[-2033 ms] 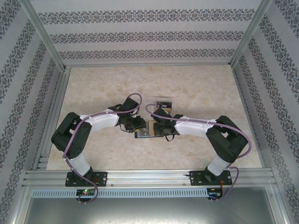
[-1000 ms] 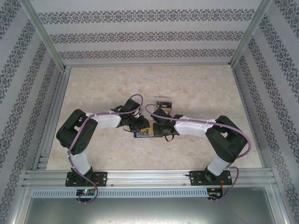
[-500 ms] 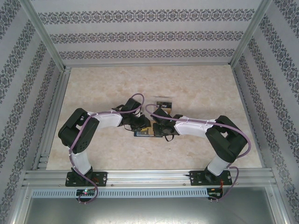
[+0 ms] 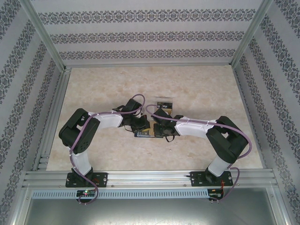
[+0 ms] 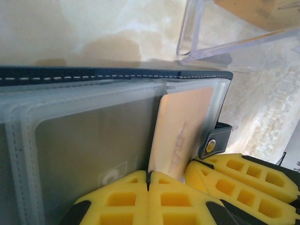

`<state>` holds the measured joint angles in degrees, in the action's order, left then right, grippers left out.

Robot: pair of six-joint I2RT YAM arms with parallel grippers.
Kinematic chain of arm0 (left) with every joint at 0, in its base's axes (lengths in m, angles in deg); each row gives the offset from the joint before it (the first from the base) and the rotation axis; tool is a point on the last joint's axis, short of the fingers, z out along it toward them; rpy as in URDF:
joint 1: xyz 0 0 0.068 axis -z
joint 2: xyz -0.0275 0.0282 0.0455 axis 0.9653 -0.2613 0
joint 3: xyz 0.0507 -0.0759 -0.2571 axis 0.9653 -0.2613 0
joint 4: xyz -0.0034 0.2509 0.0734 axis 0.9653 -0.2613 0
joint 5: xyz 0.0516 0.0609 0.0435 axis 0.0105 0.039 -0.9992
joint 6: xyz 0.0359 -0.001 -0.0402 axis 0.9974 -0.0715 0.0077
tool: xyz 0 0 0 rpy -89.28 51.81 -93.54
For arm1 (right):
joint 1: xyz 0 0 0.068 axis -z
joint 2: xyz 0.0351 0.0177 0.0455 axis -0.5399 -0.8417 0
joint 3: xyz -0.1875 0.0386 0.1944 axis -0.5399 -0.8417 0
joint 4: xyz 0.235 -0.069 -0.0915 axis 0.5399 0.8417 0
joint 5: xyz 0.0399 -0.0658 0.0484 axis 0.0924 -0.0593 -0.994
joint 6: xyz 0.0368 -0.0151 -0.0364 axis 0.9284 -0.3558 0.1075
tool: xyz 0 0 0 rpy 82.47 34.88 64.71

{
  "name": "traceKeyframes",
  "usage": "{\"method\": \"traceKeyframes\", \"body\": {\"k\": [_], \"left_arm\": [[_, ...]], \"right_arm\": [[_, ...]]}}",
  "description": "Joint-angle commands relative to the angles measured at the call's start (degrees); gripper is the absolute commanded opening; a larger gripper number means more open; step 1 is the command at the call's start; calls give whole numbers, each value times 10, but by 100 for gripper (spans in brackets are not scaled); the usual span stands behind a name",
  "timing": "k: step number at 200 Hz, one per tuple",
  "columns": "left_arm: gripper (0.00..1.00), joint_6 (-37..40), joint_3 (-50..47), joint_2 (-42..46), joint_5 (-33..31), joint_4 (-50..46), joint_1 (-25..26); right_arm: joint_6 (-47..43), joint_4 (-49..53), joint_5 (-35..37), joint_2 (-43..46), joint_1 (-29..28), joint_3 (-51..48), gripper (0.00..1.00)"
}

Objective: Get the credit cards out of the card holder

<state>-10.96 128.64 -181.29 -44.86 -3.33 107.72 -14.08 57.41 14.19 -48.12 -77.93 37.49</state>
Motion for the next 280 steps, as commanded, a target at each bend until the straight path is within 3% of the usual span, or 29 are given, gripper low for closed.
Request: {"method": "traceKeyframes", "body": {"k": [1,99,167,246,280], "left_arm": [[3,23,-14,19,-7,-33,-11],[2,72,-44,62,-24,-64,-38],[2,100,-90,147,-22,-90,-88],[0,106,-84,258,-19,-140,-98],[0,103,-62,290,13,-135,-100]], "right_arm": [[14,-1,-6,-14,-8,-2,13],[19,-2,-7,-10,-9,-6,13],[20,3,3,4,-9,-4,13],[-46,14,-7,142,13,47,32],[-48,-20,-121,190,74,49,40]]}}
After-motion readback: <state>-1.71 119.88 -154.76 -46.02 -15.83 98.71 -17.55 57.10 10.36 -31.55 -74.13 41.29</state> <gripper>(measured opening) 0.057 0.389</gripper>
